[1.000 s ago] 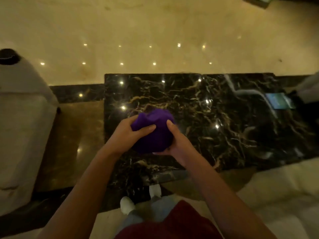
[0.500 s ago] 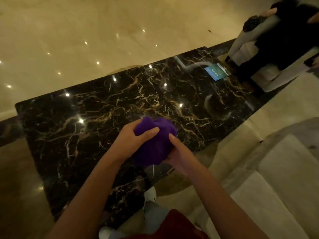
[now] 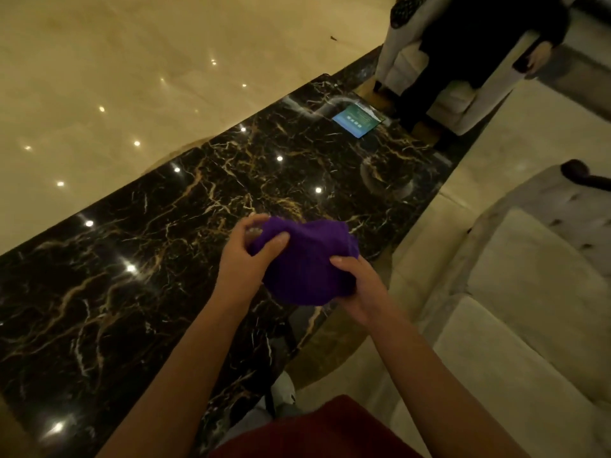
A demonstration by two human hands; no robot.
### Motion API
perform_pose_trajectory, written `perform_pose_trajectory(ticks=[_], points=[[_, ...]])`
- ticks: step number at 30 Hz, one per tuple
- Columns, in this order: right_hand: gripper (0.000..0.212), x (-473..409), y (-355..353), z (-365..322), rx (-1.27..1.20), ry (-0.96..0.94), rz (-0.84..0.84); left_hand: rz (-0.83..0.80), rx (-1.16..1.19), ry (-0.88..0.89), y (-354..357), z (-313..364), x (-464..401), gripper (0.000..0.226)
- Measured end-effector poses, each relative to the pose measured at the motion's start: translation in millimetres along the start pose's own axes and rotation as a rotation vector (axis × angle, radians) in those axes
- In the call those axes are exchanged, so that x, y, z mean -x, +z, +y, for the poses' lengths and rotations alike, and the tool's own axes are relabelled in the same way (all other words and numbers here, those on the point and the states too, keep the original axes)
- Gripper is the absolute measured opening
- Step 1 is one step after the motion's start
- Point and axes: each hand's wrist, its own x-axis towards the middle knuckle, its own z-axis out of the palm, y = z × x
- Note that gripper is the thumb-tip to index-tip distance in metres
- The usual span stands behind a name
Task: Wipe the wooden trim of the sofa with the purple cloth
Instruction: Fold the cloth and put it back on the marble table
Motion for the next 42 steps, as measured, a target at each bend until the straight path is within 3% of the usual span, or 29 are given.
perform_pose_trajectory(ticks=[2, 4, 6, 10, 13, 14, 17, 21, 25, 32, 42], points=[[0.083, 4, -3, 1, -0.120, 0.032, 0.069, 0.064, 0.224, -0.079, -5, -3, -8, 0.073], [0.076, 7, -8, 2, -0.225, 0.032, 0.116, 0.003, 0.345, -0.162, -10, -7, -12, 0.085], [0.068, 4, -12, -2, -0.272, -0.017, 0.113, -0.162, 0.283, -0.214, -7, -17, -15, 0.089], [0.047, -3, -11, -16, -0.309, -0.046, 0.100, -0.425, 0.224, -0.246, 14, -33, -16, 0.061], [0.040, -20, -16, -31, -0.284, -0.041, 0.069, -0.456, 0.221, -0.326, 40, -31, -30, 0.082], [0.041, -35, -26, -39, -0.266, -0.015, 0.066, -0.443, 0.226, -0.330, 55, -32, -44, 0.081], [0.072, -73, -48, -59, -0.248, 0.032, 0.076, -0.297, 0.251, -0.281, 80, -38, -80, 0.062], [0.068, -147, -95, -89, -0.166, 0.113, 0.007, -0.067, 0.296, -0.209, 116, -50, -147, 0.047], [0.076, -194, -122, -130, -0.047, 0.156, -0.085, 0.028, 0.302, -0.179, 147, -43, -186, 0.030], [0.054, -272, -137, -198, 0.148, 0.234, -0.202, 0.189, 0.339, -0.211, 180, -30, -241, 0.055], [0.056, -310, -93, -212, 0.401, 0.024, -0.145, 0.254, 0.446, -0.277, 150, -46, -252, 0.043]])
